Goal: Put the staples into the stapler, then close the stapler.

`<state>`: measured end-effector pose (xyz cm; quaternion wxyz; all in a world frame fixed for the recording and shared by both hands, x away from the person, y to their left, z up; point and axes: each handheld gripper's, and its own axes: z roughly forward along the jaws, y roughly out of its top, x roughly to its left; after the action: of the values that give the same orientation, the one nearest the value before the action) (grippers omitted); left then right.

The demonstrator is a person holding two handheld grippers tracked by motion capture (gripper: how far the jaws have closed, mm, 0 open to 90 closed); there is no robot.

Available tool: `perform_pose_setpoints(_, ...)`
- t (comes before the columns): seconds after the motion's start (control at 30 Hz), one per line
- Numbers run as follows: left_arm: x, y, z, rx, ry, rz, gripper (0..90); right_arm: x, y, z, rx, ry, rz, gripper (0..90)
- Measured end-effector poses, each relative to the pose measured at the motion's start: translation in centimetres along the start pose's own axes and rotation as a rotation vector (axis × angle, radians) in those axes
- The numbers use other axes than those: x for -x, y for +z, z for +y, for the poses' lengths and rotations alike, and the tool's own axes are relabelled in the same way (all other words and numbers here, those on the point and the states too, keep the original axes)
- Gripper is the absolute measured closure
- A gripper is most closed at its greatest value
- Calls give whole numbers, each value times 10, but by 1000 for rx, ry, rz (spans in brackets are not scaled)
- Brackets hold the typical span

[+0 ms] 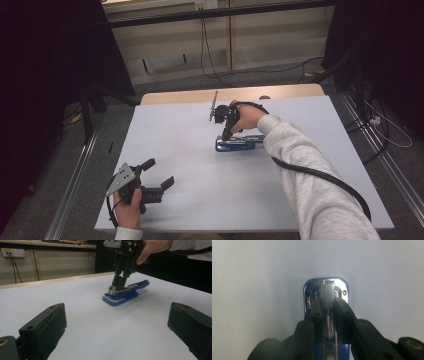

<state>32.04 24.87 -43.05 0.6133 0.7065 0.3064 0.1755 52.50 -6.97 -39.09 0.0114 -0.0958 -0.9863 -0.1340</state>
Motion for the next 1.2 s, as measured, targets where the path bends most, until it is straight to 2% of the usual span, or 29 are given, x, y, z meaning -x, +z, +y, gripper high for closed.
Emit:
perform_pose_setpoints(0.23, 0, 0, 0, 0, -1, -2, 22, 0, 0, -2, 22, 19, -6, 696)
perform_pose_setpoints(0.27, -1, 0, 0, 1, -1, -2, 21, 0, -2, -4, 49, 32, -16, 651)
perform_pose_setpoints(0.3, -1, 0, 0, 1, -1, -2, 22, 0, -2, -4, 49, 32, -16, 651)
perform_pose_setpoints(0.37, -2, 1, 0, 4, -9, -2, 22, -1, -5, -8, 85, 57, -18, 597)
perform_pose_setpoints(0.4, -2, 1, 1, -3, -7, -1, 22, -2, -9, -14, 118, 97, -27, 515)
perform_pose_setpoints(0.43, -2, 1, 0, -3, -9, -3, 22, -2, -9, -14, 118, 97, -27, 515)
perform_pose_setpoints(0.47, -2, 2, 1, -8, -11, -3, 21, -2, -11, -21, 156, 130, -31, 464)
perform_pose_setpoints(0.53, -2, 4, 1, -11, -11, -8, 21, -2, -12, -25, 174, 140, -35, 435)
perform_pose_setpoints(0.57, -1, 5, 1, -8, -13, -9, 21, -2, -14, -33, 202, 174, -37, 384)
perform_pose_setpoints(0.63, -1, 7, 2, -16, -9, -15, 21, -2, -15, -37, 209, 178, -35, 375)
perform_pose_setpoints(0.67, 0, 9, 2, -17, -15, -18, 21, -3, -17, -45, 227, 210, -38, 322)
perform_pose_setpoints(0.73, -1, 10, 2, -21, -18, -19, 21, -3, -18, -49, 241, 217, -40, 301)
perform_pose_setpoints(0.87, -3, 13, 2, -35, -26, -28, 21, -6, -24, -67, 274, 269, -64, 222)
perform_pose_setpoints(1.0, -5, 17, 3, -47, -41, -28, 21, -9, -26, -79, 302, 280, -76, 201)
perform_pose_setpoints(1.1, -3, 22, 4, -66, -44, -36, 21, -14, -27, -92, 315, 309, -88, 177)
perform_pose_setpoints(1.2, -1, 25, 4, -81, -35, -43, 21, -20, -28, -101, 330, 329, -108, 165)
